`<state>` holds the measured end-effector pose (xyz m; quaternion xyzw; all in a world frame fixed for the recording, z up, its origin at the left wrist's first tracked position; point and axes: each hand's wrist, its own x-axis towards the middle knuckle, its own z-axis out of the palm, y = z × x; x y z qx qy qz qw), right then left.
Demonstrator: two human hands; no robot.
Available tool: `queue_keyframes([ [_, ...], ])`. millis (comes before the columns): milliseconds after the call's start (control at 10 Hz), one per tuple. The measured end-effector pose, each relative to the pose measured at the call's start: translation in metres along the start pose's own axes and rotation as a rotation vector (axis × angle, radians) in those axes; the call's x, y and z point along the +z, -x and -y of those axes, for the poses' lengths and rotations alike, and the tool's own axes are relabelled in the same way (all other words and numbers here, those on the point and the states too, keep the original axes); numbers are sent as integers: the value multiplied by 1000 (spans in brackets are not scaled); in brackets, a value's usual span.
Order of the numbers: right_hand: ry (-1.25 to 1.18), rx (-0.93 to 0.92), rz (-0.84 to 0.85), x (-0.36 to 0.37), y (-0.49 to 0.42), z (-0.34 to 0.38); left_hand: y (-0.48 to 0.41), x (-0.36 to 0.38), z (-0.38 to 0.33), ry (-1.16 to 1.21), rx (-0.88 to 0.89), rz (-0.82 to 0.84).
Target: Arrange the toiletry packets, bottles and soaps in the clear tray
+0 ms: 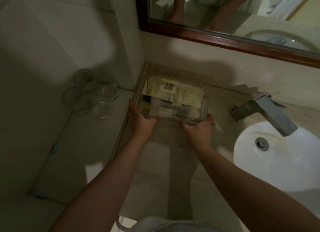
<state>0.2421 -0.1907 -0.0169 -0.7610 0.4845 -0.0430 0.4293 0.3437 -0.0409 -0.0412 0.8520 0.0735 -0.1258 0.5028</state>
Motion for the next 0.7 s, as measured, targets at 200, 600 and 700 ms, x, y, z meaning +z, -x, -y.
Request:
queue_keyframes([
  [200, 35, 42, 7, -3, -11, 7, -12, 8, -1, 40, -7, -118],
  [600, 17, 32, 17, -1, -16, 4, -23, 7, -7, 10, -3, -180],
  [700, -60, 32, 77, -13, -12, -12, -7, -7, 4, 5, -44, -164],
])
